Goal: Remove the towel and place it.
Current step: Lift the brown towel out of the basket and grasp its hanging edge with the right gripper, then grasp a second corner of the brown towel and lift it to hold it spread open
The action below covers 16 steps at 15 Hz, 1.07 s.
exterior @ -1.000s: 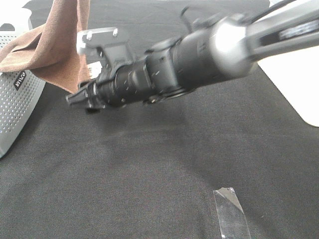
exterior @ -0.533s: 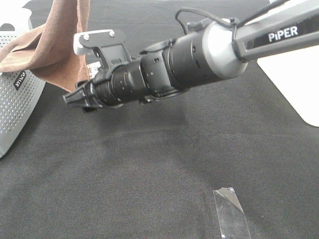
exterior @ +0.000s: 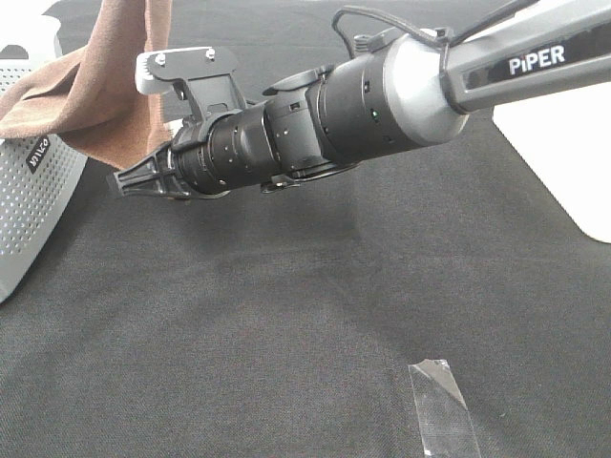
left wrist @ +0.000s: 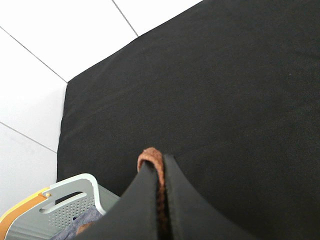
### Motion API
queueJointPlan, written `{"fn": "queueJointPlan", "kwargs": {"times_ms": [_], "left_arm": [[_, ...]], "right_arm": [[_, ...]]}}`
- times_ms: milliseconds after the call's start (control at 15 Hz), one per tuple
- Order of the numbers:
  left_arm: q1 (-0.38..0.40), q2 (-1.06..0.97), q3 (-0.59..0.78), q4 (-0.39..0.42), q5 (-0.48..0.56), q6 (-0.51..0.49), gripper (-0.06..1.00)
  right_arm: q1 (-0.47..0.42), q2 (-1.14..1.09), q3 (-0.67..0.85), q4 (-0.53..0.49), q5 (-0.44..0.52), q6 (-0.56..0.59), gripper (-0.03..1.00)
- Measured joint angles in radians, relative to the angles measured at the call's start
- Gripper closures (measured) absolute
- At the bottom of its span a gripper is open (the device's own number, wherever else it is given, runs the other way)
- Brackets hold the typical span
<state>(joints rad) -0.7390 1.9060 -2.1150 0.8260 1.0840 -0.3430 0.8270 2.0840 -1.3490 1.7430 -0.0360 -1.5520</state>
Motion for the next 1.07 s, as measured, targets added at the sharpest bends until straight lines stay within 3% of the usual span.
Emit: {"fn": "queueJointPlan", "kwargs": {"times_ms": [400, 600, 667, 800, 867, 933, 1067], "left_arm": [[0.0, 0.002, -0.059, 0.0, -0.031, 0.0, 0.94], [0.0, 0.002, -0.146, -0.012, -0.057, 0.0, 0.94], [0.0, 0.002, -0.168, -0.026, -0.061, 0.0, 0.94], [0.0, 0.002, -0.186, -0.059, -0.082, 0.0, 0.94], [0.0, 0.002, -0.186, -0.084, -0.096, 0.0, 0.94], [0.0, 0.004, -0.186, -0.152, -0.16, 0.0, 0.94], [0.0, 0.003, -0.187, -0.174, -0.235, 0.0, 0.94]], "right_arm": [[-0.002, -0.069, 0.0, -0.043, 0.004, 0.003, 0.97], [-0.083, -0.12, 0.0, -0.12, 0.186, 0.067, 0.97], [-0.128, -0.124, -0.001, -0.224, 0.289, 0.161, 0.97], [-0.214, -0.126, -0.033, -0.568, 0.5, 0.48, 0.97], [-0.247, -0.132, -0.07, -0.798, 0.605, 0.654, 0.97], [-0.28, -0.175, -0.161, -1.202, 0.787, 0.886, 0.97], [-0.298, -0.234, -0.268, -1.493, 0.906, 1.011, 0.97]]}}
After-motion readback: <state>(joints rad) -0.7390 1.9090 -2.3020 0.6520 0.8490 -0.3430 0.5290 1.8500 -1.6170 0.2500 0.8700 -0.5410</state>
